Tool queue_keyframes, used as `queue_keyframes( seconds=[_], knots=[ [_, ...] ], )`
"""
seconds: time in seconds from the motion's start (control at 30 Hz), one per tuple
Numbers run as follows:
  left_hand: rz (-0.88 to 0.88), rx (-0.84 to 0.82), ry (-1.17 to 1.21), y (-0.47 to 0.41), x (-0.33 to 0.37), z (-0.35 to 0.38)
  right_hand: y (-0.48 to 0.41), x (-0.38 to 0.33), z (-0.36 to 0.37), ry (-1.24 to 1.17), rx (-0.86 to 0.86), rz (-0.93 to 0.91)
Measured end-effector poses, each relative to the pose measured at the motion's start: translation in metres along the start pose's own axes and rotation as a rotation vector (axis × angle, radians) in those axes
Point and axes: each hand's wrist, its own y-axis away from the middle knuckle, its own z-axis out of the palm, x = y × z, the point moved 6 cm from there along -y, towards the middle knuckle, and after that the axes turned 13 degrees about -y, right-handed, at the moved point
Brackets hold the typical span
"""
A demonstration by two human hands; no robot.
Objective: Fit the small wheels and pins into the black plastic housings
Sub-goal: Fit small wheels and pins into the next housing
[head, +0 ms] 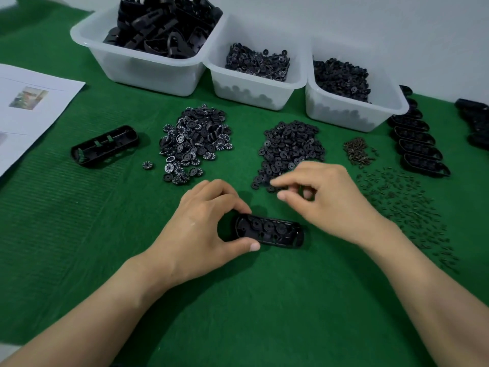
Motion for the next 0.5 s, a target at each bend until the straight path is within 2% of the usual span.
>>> queue_keyframes(
  seconds=[0.1,0.37,0.5],
  knots=[
    [-0.002,-0.001,0.002,-0.001,0.0,0.0,-0.016,0.002,0.012,0.103,0.001,0.009],
    [-0.015,0.0,0.012,-0.001,-0.002,0.001,-0.033,-0.004,0.024,0.158,-0.11,-0.021],
    [-0.009,0.0,0.017,-0.001,-0.001,0.001,-0.012,-0.009,0.008,0.028,-0.095,-0.056]
  ],
)
